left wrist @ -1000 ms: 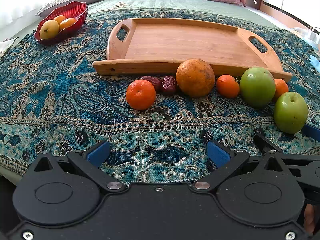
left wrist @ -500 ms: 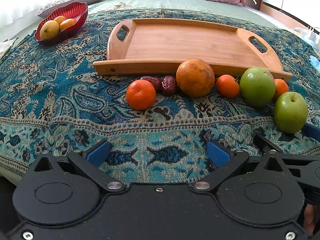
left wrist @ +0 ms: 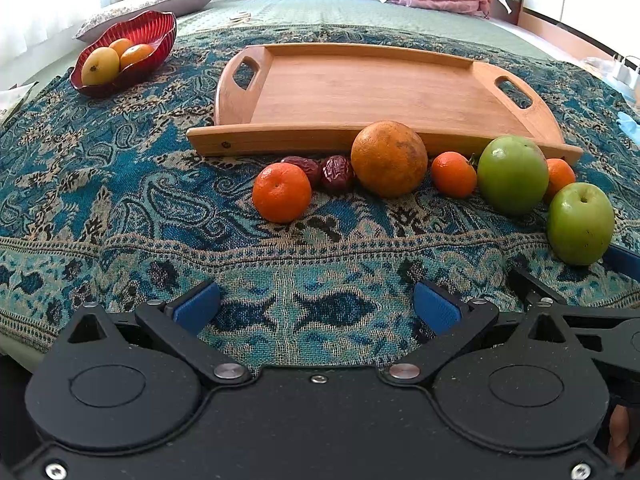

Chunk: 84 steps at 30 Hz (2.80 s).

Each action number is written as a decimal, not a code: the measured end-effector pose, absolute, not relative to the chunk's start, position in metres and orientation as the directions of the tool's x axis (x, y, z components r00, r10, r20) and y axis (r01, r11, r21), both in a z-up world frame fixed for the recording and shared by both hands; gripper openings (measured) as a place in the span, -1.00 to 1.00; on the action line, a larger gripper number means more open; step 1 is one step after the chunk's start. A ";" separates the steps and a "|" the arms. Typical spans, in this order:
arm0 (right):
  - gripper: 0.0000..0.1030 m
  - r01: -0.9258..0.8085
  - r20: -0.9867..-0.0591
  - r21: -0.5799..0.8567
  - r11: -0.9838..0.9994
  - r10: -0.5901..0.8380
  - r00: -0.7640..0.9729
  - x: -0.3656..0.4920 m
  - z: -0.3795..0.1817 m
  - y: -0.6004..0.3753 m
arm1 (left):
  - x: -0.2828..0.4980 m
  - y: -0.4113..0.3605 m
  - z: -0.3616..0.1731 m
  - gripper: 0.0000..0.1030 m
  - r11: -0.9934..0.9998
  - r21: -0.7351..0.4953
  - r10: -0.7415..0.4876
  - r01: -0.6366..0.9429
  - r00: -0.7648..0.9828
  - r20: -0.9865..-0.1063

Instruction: Organize fruits

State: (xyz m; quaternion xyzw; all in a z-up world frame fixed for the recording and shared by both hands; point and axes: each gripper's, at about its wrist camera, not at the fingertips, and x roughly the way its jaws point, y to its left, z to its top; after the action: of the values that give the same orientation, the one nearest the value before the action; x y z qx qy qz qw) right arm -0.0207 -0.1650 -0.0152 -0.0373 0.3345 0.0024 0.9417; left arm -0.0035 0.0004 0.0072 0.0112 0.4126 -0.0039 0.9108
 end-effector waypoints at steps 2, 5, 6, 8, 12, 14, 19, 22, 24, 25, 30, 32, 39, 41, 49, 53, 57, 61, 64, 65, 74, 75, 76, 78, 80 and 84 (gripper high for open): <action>1.00 -0.035 -0.620 -0.063 0.997 -0.011 0.784 -0.024 -0.017 -0.167 | -0.007 0.000 0.005 1.00 1.000 0.014 -0.005 0.023 0.667 -0.745; 1.00 -0.038 -0.611 -0.058 0.998 -0.005 0.791 -0.025 -0.018 -0.167 | -0.010 0.004 0.001 1.00 0.999 0.012 -0.024 0.048 0.691 -0.722; 1.00 -0.042 -0.610 -0.061 0.997 -0.004 0.792 -0.024 -0.018 -0.167 | -0.011 0.005 -0.001 1.00 0.999 0.014 -0.027 0.052 0.705 -0.709; 1.00 -0.041 -0.607 -0.055 0.998 0.000 0.795 -0.023 -0.019 -0.169 | -0.012 0.006 -0.004 1.00 0.998 0.018 -0.033 0.062 0.723 -0.690; 1.00 -0.029 -0.589 -0.054 0.998 -0.008 0.808 -0.023 -0.021 -0.168 | -0.010 0.008 -0.004 1.00 0.998 0.012 -0.039 0.065 0.735 -0.677; 1.00 -0.025 -0.575 -0.055 0.998 -0.011 0.818 -0.024 -0.022 -0.169 | -0.009 0.010 -0.002 1.00 0.998 0.000 -0.044 0.058 0.741 -0.670; 1.00 -0.035 -0.550 -0.062 0.997 -0.005 0.835 -0.029 -0.018 -0.167 | -0.006 0.013 0.004 0.79 0.999 0.022 -0.022 0.047 0.763 -0.646; 0.99 -0.036 -0.537 -0.062 0.997 -0.003 0.844 -0.028 -0.017 -0.167 | -0.002 0.016 0.008 0.58 0.999 0.021 -0.016 0.038 0.775 -0.631; 0.96 -0.037 -0.531 -0.057 0.998 0.001 0.848 -0.030 -0.015 -0.166 | -0.001 0.018 0.010 0.46 0.999 0.013 -0.018 0.033 0.784 -0.620; 0.93 -0.035 -0.527 -0.054 0.998 0.002 0.850 -0.031 -0.015 -0.165 | 0.000 0.018 0.011 0.40 0.999 0.012 -0.018 0.032 0.789 -0.614; 0.82 -0.030 -0.509 -0.050 0.998 0.000 0.861 -0.033 -0.013 -0.164 | 0.006 0.020 0.012 0.29 1.000 0.012 -0.012 0.025 0.794 -0.608; 0.77 -0.027 -0.504 -0.056 0.998 -0.005 0.864 -0.032 -0.012 -0.163 | 0.008 0.020 0.011 0.29 1.000 0.015 -0.007 0.020 0.796 -0.605; 0.59 -0.004 -0.495 -0.062 0.998 -0.027 0.868 -0.029 -0.011 -0.165 | 0.014 0.020 0.004 0.27 1.000 -0.004 -0.015 0.017 0.792 -0.610; 0.55 0.003 -0.495 -0.063 0.998 -0.034 0.868 -0.028 -0.012 -0.166 | 0.015 0.021 0.004 0.16 1.000 -0.007 -0.015 0.014 0.796 -0.605; 0.43 0.017 -0.497 -0.066 0.998 -0.047 0.867 -0.026 -0.016 -0.168 | 0.019 0.022 0.003 -0.17 1.000 0.002 -0.002 0.004 0.807 -0.591; 0.40 0.016 -0.491 -0.070 0.997 -0.049 0.870 -0.026 -0.017 -0.166 | 0.019 0.022 0.002 -0.36 1.000 0.001 -0.010 0.013 0.815 -0.580; 0.35 0.017 -0.491 -0.071 0.997 -0.050 0.870 -0.025 -0.018 -0.166 | 0.019 0.019 0.002 -0.36 1.000 0.019 -0.002 0.015 0.820 -0.572; 0.23 0.022 -0.487 -0.071 0.997 -0.054 0.872 -0.024 -0.018 -0.166 | 0.018 0.018 0.002 -0.38 1.000 0.025 -0.001 0.018 0.825 -0.565; 0.18 0.026 -0.492 -0.070 0.997 -0.057 0.869 -0.022 -0.017 -0.166 | 0.017 0.018 0.004 -0.38 0.999 0.023 -0.005 0.022 0.826 -0.563; 0.17 0.027 -0.491 -0.064 0.998 -0.055 0.869 -0.021 -0.016 -0.167 | 0.016 0.018 0.005 -0.38 0.999 0.024 -0.007 0.024 0.830 -0.558; 0.17 0.034 -0.498 -0.009 0.999 -0.034 0.867 -0.021 -0.012 -0.174 | 0.010 0.014 0.017 -0.38 0.999 0.026 -0.009 0.027 0.850 -0.527; 0.17 0.036 -0.498 0.001 0.999 -0.031 0.867 -0.021 -0.011 -0.175 | 0.009 0.013 0.018 -0.38 0.999 0.027 -0.010 0.029 0.851 -0.524; 0.17 0.039 -0.497 0.007 0.999 -0.030 0.867 -0.021 -0.010 -0.176 | 0.009 0.012 0.019 -0.38 0.999 0.028 -0.012 0.032 0.853 -0.522; 0.16 0.045 -0.491 0.020 0.999 -0.030 0.871 -0.022 -0.008 -0.178 | 0.007 0.010 0.021 -0.38 0.999 0.029 -0.016 0.036 0.856 -0.516; 0.16 0.049 -0.483 0.028 0.998 -0.029 0.875 -0.023 -0.005 -0.179 | 0.006 0.009 0.024 -0.38 0.999 0.028 -0.019 0.039 0.859 -0.511; 0.16 0.048 -0.464 0.041 0.998 -0.023 0.886 -0.024 0.002 -0.179 | 0.005 0.008 0.028 -0.38 0.999 0.019 -0.026 0.041 0.864 -0.503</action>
State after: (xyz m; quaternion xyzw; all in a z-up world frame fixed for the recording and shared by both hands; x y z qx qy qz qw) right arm -0.0236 -0.1795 0.0019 0.0258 0.2384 -0.0183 0.9706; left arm 0.0046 0.0080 0.0275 0.0142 0.2604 -0.0172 0.9652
